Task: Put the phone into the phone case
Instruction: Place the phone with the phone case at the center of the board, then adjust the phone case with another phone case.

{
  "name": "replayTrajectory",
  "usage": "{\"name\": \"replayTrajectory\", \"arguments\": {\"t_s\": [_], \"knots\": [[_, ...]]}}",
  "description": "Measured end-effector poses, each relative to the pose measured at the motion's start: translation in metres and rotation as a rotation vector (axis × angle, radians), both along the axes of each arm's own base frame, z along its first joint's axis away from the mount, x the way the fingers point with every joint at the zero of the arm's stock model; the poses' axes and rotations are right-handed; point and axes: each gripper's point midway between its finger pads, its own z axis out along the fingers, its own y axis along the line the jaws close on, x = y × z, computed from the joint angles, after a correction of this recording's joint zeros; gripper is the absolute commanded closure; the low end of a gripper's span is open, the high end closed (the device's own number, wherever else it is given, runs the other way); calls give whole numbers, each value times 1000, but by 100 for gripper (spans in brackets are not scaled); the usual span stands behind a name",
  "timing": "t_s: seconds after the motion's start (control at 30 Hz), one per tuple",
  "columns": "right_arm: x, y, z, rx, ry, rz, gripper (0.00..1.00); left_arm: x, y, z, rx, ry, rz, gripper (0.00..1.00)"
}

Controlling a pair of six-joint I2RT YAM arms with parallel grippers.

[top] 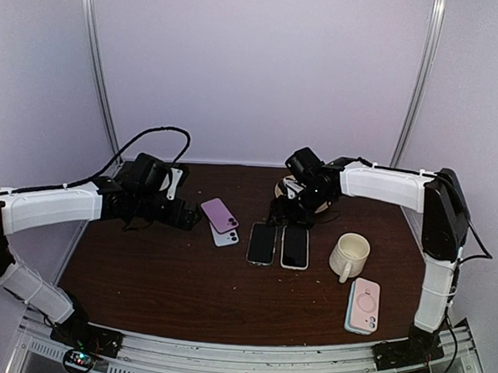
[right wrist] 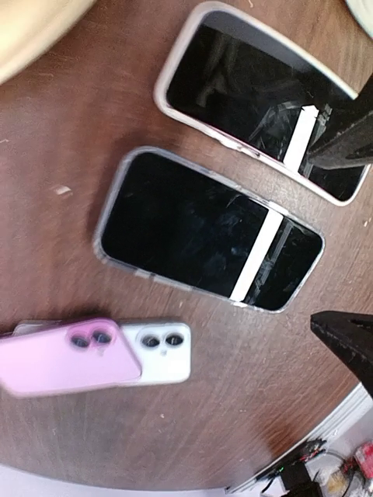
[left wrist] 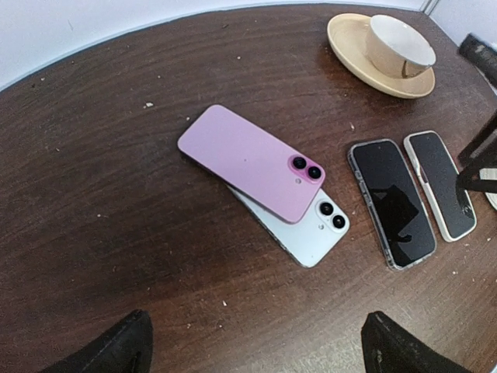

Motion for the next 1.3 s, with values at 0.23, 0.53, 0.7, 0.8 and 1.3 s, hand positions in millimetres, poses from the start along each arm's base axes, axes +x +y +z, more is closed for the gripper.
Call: {"name": "replayTrajectory", "arguments": {"t_s": [0.23, 0.53, 0.7, 0.8, 1.3], "knots": [[14, -4, 56, -53, -177, 11, 1, 45, -10, -7, -96, 102, 53, 3], [16, -12, 57, -150, -218, 26, 1, 120, -10, -49, -240, 269, 155, 2], [-6, -40, 68, -225, -207, 21, 6, 122, -5, -74, -241, 331, 181, 3], [-43, -67, 91, -246, -198, 20, 19, 121, -7, -77, -242, 340, 179, 2], [-188, -219, -9, -634, 114, -232, 34, 108, -10, -85, -257, 380, 175, 3]]}}
